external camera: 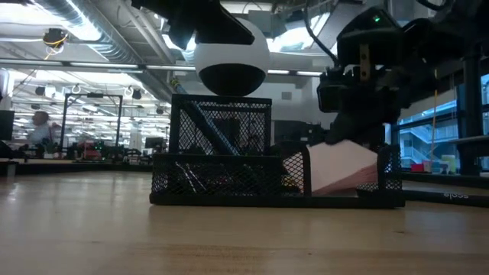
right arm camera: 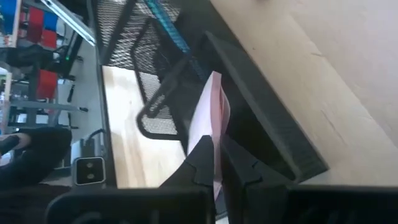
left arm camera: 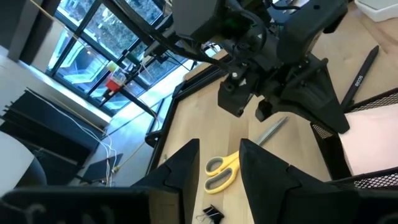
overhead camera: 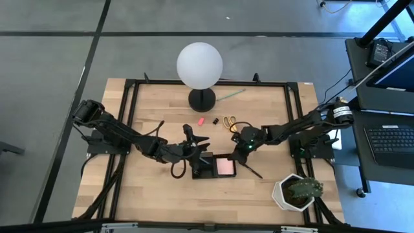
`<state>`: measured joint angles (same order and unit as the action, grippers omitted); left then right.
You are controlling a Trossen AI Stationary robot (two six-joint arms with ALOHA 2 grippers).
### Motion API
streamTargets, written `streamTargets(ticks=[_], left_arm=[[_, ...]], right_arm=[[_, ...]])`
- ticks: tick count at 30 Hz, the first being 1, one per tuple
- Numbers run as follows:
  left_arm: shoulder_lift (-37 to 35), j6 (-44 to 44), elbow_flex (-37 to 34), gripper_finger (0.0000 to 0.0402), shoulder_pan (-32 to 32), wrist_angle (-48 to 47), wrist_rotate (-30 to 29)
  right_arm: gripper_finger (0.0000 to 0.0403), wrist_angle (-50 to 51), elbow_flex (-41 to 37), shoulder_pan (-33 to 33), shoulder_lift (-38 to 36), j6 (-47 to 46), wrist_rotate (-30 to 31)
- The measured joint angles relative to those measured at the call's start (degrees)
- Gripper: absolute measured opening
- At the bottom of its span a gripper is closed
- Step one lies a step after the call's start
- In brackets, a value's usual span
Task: Pick and place office supplies into organizer
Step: Put the pink sticky note into the black desk organizer
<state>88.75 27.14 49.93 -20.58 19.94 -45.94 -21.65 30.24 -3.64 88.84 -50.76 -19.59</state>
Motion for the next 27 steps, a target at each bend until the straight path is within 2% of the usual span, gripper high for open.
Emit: streamTargets(ticks=[6, 14, 23, 27], left_arm=[[0.02, 0.0, 0.0, 0.0104, 0.04, -0.59, 0.0], [0.04, 0.0, 0.0, 0.0102, 0.04, -0.85, 0.0], [0.05, -0.01, 0.0, 0.0102, 0.04, -0.98, 0.03], [0.07, -0.01, 0.0, 0.01, 0.04, -0.98, 0.03]], right_arm=[[0.003, -1.21, -0.02, 0.0, 0.5, 0.09, -0.02], [0.0075, -2.99, -0.02, 0.0, 0.5, 4.64, -0.07], [0.0152, -2.89, -0.03, 0.04, 0.28, 4.64, -0.2], [0.0171, -2.95, -0.04, 0.5, -1.87, 6.54, -0.22]])
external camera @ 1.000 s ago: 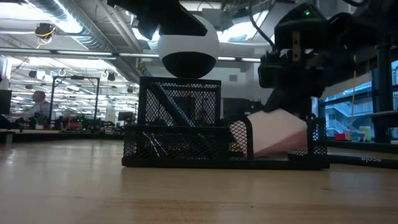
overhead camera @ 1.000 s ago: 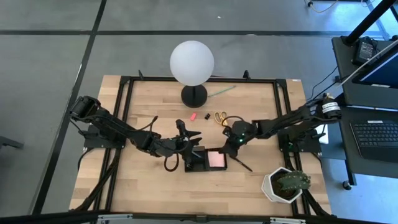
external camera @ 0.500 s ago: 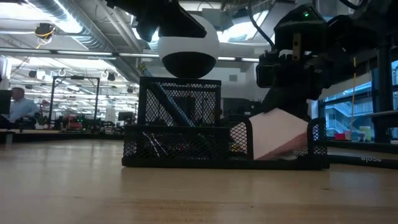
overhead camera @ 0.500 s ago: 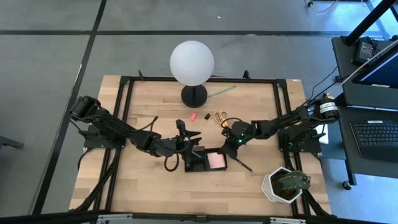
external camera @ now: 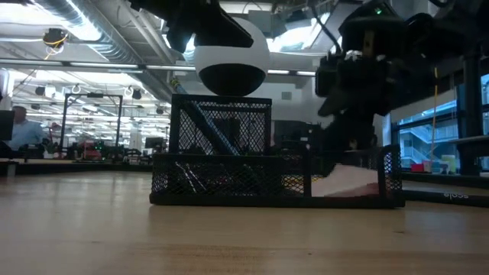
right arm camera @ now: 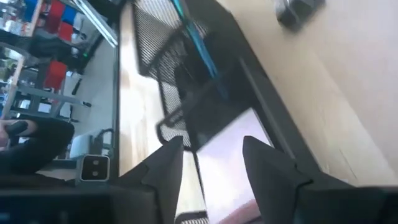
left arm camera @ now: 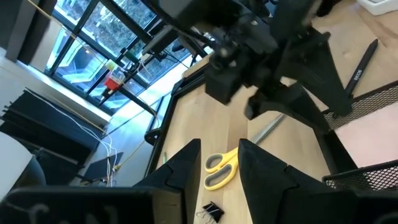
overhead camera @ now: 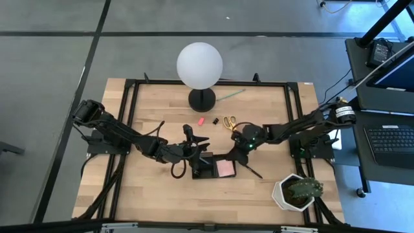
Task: Pick and place office supplies into organizer
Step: Put the pink sticky note into the black desk organizer, then put the top black binder clip into the black desk organizer
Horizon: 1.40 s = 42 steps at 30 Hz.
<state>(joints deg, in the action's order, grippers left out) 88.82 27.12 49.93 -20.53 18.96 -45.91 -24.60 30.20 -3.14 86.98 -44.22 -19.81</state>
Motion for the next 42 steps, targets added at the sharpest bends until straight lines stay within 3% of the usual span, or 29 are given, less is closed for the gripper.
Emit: streamTargets(ticks=[8, 15, 20, 23, 26, 34, 37, 42], left_arm=[[-0.02, -0.07, 0.0, 0.0098, 0.0, -0.7, 0.0], [0.0, -1.64, -0.04, 0.0098, -0.01, -1.74, -0.42], [-2.32, -9.1, -0.07, 0.0096, 0.74, -5.94, -5.18], [-6.04, -15.01, -0.09, 0.0092, 3.04, -13.54, -4.4], [-10.3, -19.48, -0.09, 0.0086, 6.38, -18.63, 3.14], [-13.88, -28.12, -0.09, 0.0077, 22.14, -20.57, 32.41], [-11.69, -30.53, -0.07, 0.0079, 28.06, -20.61, 37.98], [-6.14, -30.06, -0.07, 0.0089, 33.17, -18.04, 41.8]], right_arm=[[0.0171, 0.43, 0.0, 1.19, -6.82, 8.31, 0.55], [0.0171, 2.84, -0.01, 4.04, -10.2, 18.08, 4.8], [0.0171, 2.4, 0.0, 7.14, -10.23, 22.13, 5.25], [0.0171, 2.15, -0.01, 8.26, -10.23, 26.31, 5.28], [0.0171, 2.1, 0.0, 9.04, -10.23, 31.55, 5.25], [0.0171, 2.14, 0.0, 10.45, -10.23, 46.66, 5.38], [0.0171, 2.15, 0.0, 10.47, -10.23, 48.96, 6.04], [0.0171, 3.22, 0.0, 10.49, -10.2, 48.96, 8.93]])
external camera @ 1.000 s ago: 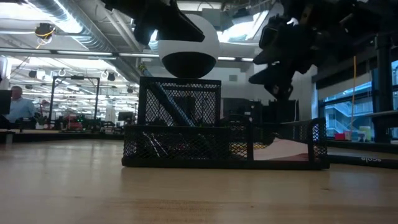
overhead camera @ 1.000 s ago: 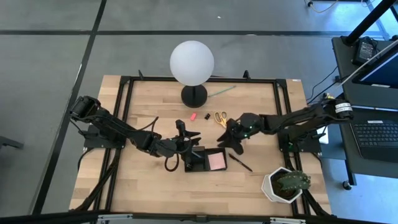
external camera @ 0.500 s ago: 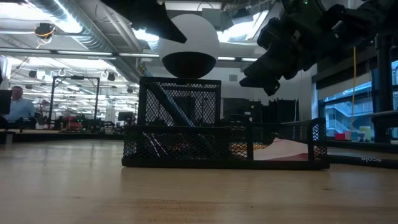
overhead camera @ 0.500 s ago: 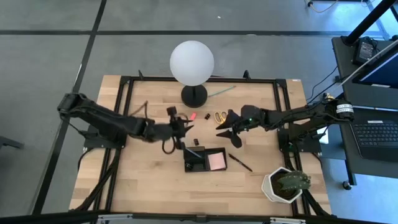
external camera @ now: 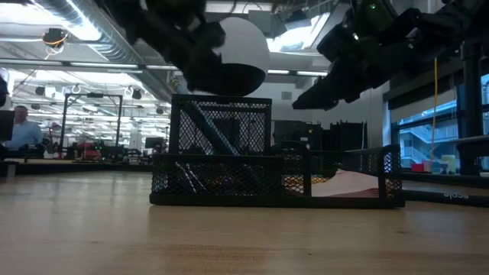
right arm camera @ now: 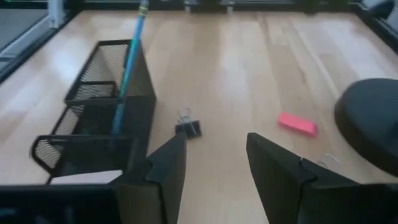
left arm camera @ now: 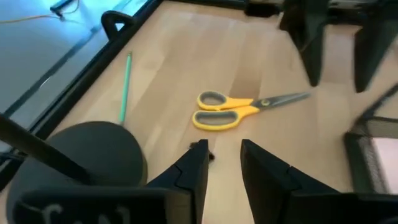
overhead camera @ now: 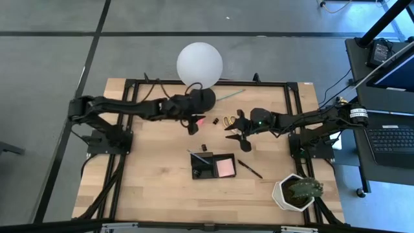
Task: Pick and place office supplies into organizer
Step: Put the top black binder clip into the black desk organizer
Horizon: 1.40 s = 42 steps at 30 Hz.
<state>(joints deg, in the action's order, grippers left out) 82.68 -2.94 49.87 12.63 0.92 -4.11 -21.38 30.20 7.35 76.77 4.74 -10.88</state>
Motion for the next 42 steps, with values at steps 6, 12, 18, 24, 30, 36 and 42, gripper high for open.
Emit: streamTargets(ticks=[6, 12, 18, 24, 30, 36, 42], left_arm=[[8.74, 0.54, 0.0, 0.0104, 1.0, 12.14, 2.74], [16.24, 0.7, 0.0, 0.0109, 0.97, 21.77, 0.54], [19.99, 4.63, 0.0, 0.0102, -0.35, 24.02, -6.85], [23.36, 3.89, 0.02, 0.0102, -2.2, 26.4, -10.31], [26.36, 3.41, 0.0, 0.0112, -2.61, 27.64, -14.14], [27.18, -1.12, 0.0, 0.0127, -1.67, 27.55, -14.34], [27.24, -2.8, 0.0, 0.0143, -1.59, 27.69, -11.9]], right_arm=[[0.0171, 1.13, 0.0, -0.02, 0.0, -1.64, 3.07], [0.0171, 2.83, 0.0, -0.02, 0.02, -1.56, 3.07], [0.0171, 3.77, 0.0, -0.02, 0.02, -1.65, 3.07], [0.0171, 3.71, 0.0, -0.02, 0.02, -1.67, 3.06], [0.0171, 3.56, 0.0, -0.02, 0.02, -3.09, 3.05], [0.0171, 3.58, 0.0, -0.02, 0.02, -3.15, 3.04], [0.0171, 3.58, 0.0, -0.02, 0.02, -3.07, 3.01]])
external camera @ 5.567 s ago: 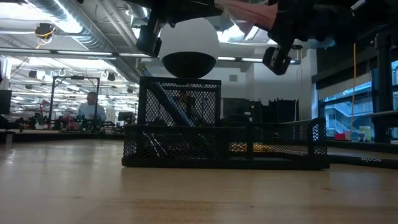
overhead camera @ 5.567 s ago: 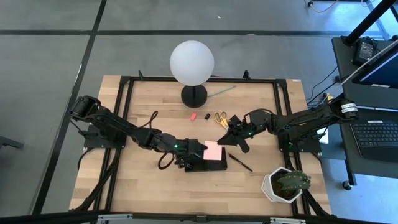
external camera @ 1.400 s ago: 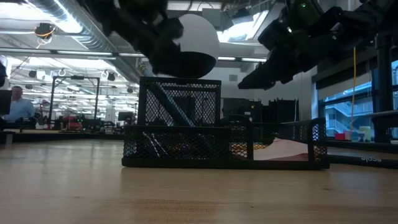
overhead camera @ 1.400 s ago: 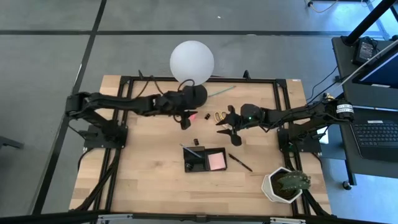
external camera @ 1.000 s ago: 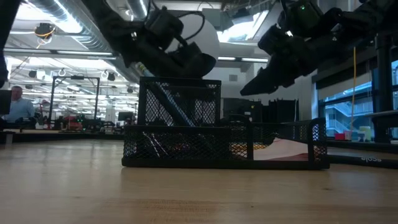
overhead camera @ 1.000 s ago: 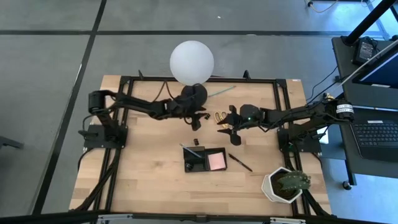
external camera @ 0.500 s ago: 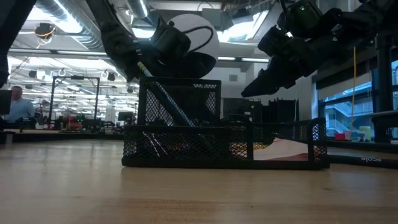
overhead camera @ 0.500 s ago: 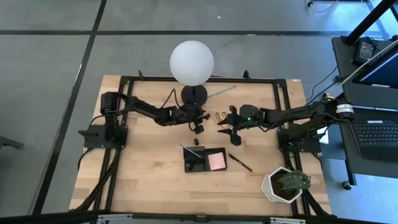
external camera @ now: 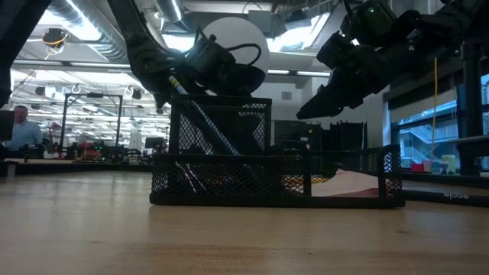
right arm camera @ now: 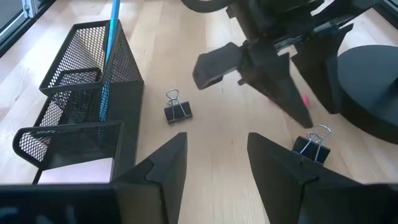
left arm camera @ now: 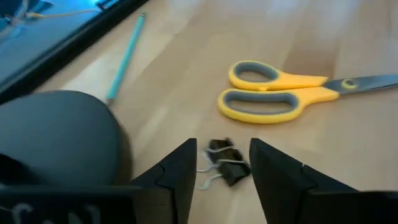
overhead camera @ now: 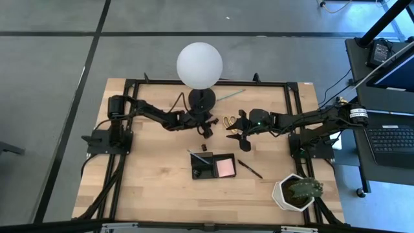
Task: Pick and place office supplies into organizer
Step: Put the top black binder clip into the black desk organizer
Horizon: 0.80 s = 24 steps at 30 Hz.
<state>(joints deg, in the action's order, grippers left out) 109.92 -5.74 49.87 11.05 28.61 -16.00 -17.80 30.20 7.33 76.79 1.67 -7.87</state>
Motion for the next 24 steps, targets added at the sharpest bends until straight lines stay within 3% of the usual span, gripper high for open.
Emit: streamTargets(ticks=[5, 10, 24], left_arm=[[1.6, -4.46, 0.0, 0.0157, 0.8, 0.2, 2.4], [2.2, -4.5, 0.0, 0.0165, 1.44, 0.55, -0.1], [3.8, -5.59, 0.0, 0.0166, 2.67, 4.82, 4.33]], right_arm=[[0.0171, -0.01, 0.0, -0.02, 0.0, 0.04, 0.0], [0.0171, 0.02, 0.0, -0.02, 0.0, 0.07, 0.0], [0.0171, 0.02, 0.0, -0.02, 0.0, 0.33, 0.0]])
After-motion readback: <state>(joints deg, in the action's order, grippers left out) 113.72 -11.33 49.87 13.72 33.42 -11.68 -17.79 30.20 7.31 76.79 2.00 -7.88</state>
